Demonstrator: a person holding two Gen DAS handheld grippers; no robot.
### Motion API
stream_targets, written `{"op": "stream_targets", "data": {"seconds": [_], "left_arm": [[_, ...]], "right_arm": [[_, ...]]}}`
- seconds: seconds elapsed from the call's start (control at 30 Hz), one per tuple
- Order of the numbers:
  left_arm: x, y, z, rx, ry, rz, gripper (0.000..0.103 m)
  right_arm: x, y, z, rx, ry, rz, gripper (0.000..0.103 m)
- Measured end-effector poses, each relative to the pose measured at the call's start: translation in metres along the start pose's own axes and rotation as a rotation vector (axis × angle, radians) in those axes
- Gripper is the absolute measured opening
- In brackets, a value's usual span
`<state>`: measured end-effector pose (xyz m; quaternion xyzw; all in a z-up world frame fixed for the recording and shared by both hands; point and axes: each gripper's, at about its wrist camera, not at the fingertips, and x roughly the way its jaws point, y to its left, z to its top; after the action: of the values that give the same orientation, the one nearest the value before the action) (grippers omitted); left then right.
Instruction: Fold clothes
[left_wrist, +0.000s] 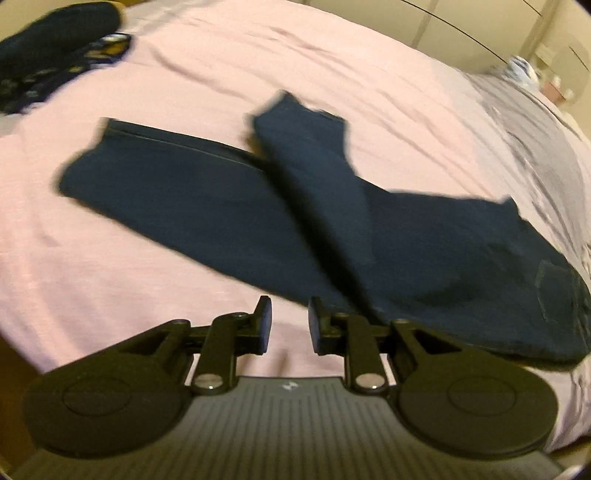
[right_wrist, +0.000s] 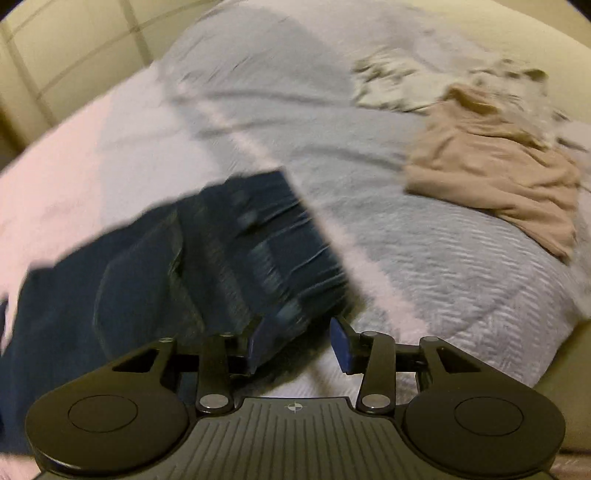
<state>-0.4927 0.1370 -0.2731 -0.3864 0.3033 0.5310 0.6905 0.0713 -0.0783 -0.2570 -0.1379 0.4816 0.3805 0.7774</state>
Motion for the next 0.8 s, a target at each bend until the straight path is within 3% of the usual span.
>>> {"op": "stream_targets", "data": {"seconds": [0.17,0.37,0.53,0.8], "left_arm": [[-0.03,0.043,0.005,-0.079,-0.009,0.025,0.017],[-0.031,0.053,0.008,-0.18,-0.004,-0.014,0.017],[-0.015,0.058,0.036,-0.171,-0.001,-0.037,0.017],[0.06,0.098,0.096,-0.127,0.056,-0.028,0.017]], "right_arm": [[0.01,0.034,-0.004,-0.107,0.029,0.087,0.043],[0.018,0.106,0.004,-0.205,0.005,0.244,0.043],[0.03,0.167,0.012,-0.224,0.029,0.367,0.043],[0.069,0.267,-0.008,-0.12,0.11,0.507,0.042]]}}
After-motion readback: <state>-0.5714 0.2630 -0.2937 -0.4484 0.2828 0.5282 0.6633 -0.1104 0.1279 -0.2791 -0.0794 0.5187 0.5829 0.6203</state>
